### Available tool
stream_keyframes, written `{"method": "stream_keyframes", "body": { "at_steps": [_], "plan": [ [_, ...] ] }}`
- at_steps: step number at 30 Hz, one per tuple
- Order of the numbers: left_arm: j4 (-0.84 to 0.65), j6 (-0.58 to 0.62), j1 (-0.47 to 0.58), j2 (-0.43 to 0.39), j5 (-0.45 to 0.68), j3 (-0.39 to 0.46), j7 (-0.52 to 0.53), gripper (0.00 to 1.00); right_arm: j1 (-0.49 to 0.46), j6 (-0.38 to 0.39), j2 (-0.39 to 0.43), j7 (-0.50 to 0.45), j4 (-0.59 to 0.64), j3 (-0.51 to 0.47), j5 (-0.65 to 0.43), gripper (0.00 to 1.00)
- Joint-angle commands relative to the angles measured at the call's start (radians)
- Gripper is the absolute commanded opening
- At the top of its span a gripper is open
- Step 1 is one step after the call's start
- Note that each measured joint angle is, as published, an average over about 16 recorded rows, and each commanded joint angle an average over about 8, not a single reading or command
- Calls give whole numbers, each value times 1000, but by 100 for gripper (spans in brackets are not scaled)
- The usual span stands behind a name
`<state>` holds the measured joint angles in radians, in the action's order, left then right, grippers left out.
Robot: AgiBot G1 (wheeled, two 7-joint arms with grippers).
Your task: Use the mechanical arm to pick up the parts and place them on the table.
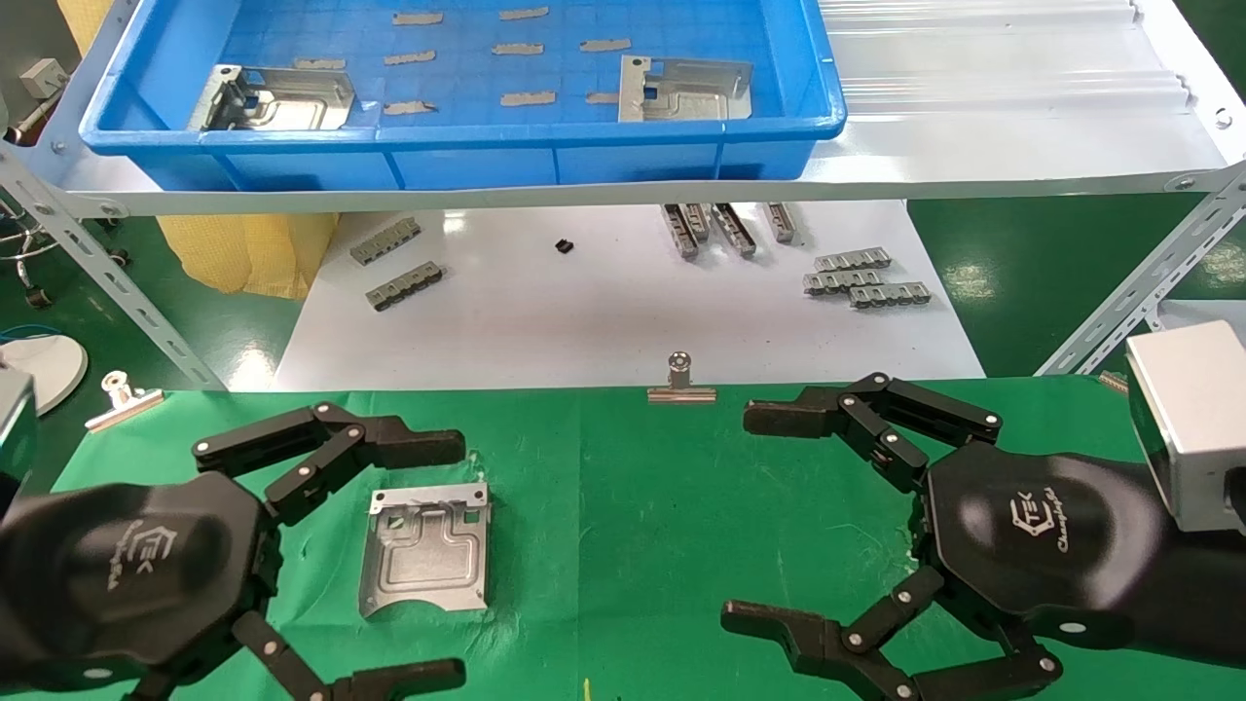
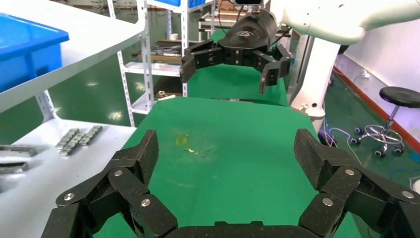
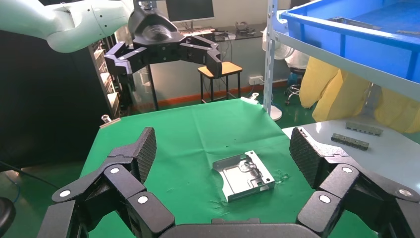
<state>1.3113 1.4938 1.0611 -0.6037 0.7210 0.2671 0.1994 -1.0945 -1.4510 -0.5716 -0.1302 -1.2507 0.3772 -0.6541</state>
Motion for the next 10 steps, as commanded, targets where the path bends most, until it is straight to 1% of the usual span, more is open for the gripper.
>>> {"method": "stream_keyframes", "body": {
  "at_steps": [1,10],
  "plan": [
    [10,-1,-5,3,-4,-5,3,100,0,0,0,0,0,0,0,100],
    [-9,0,3,-2,2,3,-4,100,0,0,0,0,0,0,0,100]
  ]
}}
